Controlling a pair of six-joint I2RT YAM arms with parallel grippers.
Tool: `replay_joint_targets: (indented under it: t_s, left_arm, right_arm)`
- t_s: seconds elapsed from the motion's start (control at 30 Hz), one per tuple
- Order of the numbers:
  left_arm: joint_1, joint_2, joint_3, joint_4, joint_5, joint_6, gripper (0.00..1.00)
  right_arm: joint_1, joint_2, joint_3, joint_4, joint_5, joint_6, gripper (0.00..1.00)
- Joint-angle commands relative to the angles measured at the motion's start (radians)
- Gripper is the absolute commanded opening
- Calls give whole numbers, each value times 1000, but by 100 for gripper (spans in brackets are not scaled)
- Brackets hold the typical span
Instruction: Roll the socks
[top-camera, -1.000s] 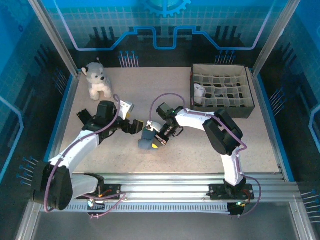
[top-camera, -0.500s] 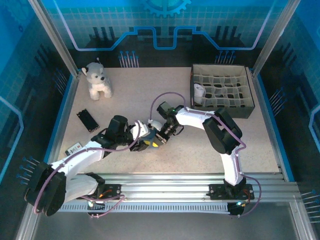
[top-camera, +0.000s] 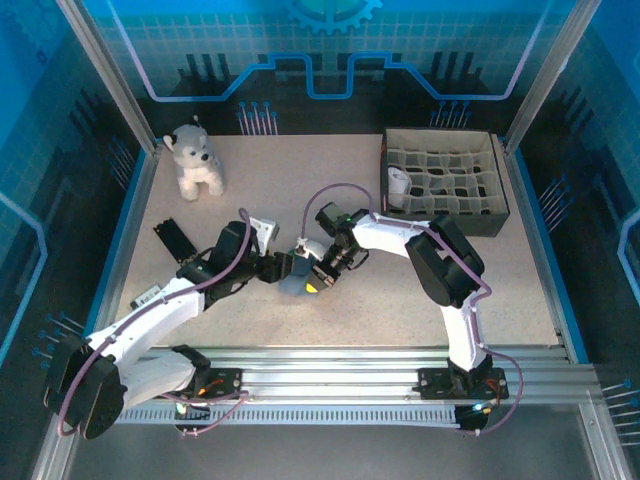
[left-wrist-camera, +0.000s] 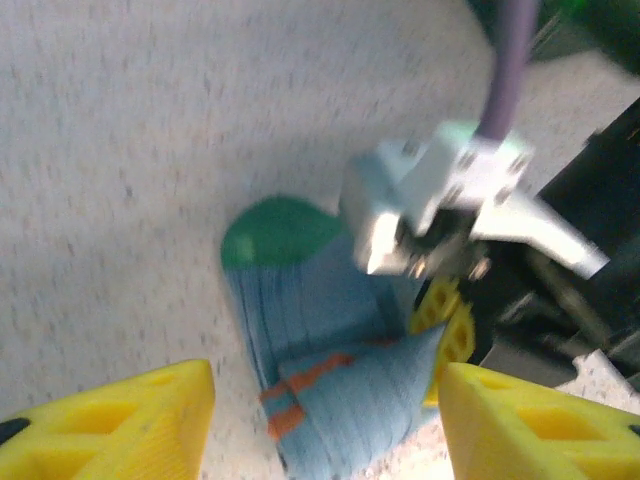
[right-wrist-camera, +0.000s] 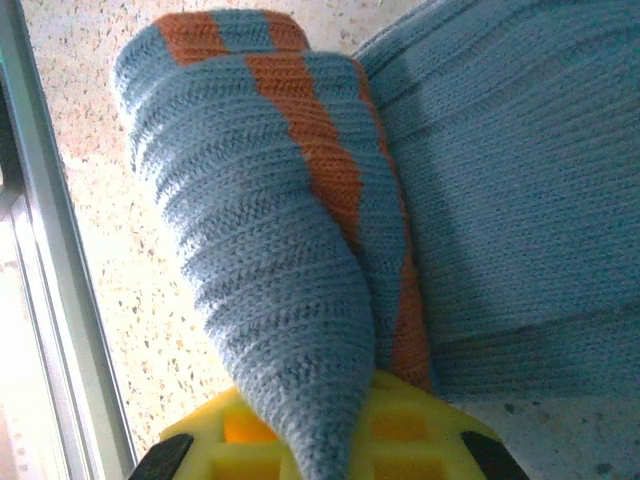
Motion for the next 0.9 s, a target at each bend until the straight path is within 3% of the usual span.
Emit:
replay_joint_targets:
  t_s: [0.0,0.17,0.33,0.87]
  left_arm:
    - [-5,-1,-71,-69,87,-177,69]
    - [6,59,-71,-77,183,-183,74]
    - [34,193,-4,-80,268,-203,67]
    - [77,287,-14,70,318,-284,59]
  right_arm:
    - [-29,76,-12,-95,127,0,0]
    - [-33,82,11,-114,122,-5,0]
    - [-34,84,16,-120,115,5,0]
    - [-33,103,37,-141,106,9,0]
